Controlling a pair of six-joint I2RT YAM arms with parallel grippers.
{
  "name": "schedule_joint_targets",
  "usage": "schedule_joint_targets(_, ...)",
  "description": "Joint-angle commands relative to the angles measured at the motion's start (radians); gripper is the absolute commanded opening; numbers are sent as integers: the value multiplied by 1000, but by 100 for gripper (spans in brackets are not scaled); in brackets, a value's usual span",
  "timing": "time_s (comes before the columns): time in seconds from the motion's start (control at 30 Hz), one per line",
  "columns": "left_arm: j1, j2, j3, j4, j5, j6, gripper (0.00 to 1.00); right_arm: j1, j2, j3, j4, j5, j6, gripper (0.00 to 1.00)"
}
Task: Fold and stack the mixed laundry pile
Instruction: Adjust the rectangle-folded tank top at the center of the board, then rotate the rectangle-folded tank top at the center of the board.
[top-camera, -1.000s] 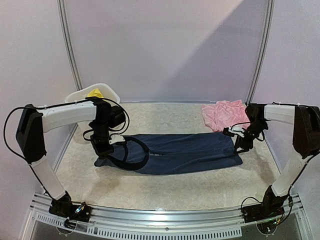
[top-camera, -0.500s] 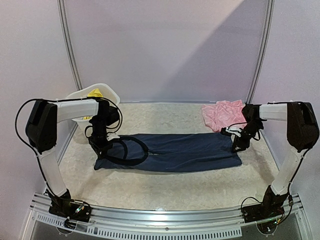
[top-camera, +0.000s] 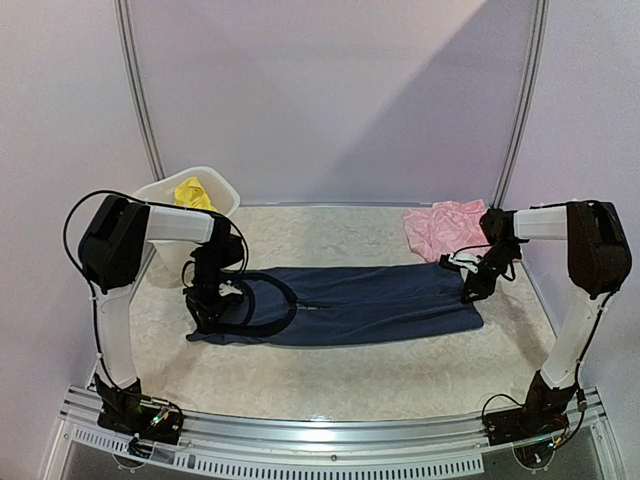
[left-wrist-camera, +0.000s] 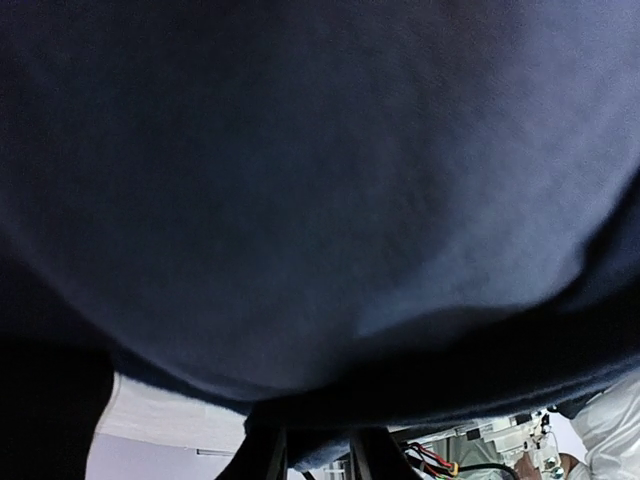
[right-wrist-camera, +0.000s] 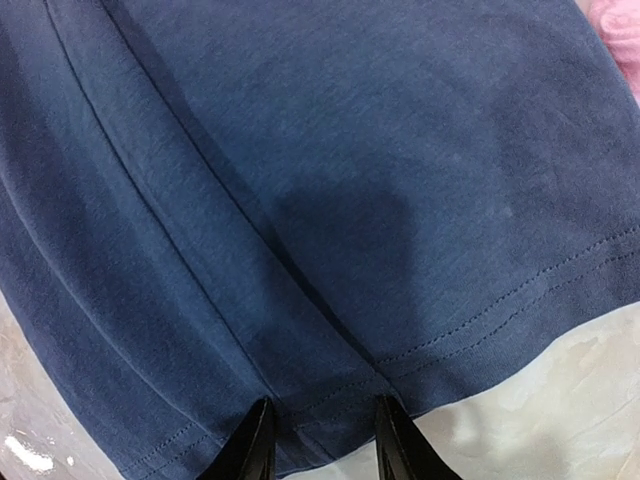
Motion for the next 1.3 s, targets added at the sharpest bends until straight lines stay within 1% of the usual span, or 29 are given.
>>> schedule_joint_targets(0.0,15,-1,38,-96,-41,-20,25,4,37,23,46,56,50,35)
schedule_joint_targets(0.2,16,-142,60,-101,-93,-23,36,2,-5,19,4,56,88,35)
schedule_joint_targets(0.37,12,-280,131,-100,-74,-21,39,0,-102,19,-48,42,112,36)
schedule_joint_targets(0.47,10,-311,153,-122,-95,-27,40,0,-153,27,-76,34,124,38)
schedule_joint_targets(0.53,9,-323,138,-119,-104,-30,42,-1,-173,35,-90,34,135,38)
schedule_joint_targets(0.67,3,-316,106,-105,-135,-38,43,1,-181,51,-109,22,155,39)
schedule_joint_targets(0.83,-52,-316,188,-105,-127,-39,43,1,-195,72,-130,-12,177,39)
schedule_joint_targets(0.93,-117,-284,244,-73,-141,-46,43,3,-202,77,-135,-33,186,39)
schedule_joint_targets(1.1,-233,-185,350,-20,-178,-84,42,3,-203,84,-154,-64,238,40)
schedule_joint_targets(1.27,-327,-102,460,84,-116,-147,42,-12,-213,101,-169,-89,305,41)
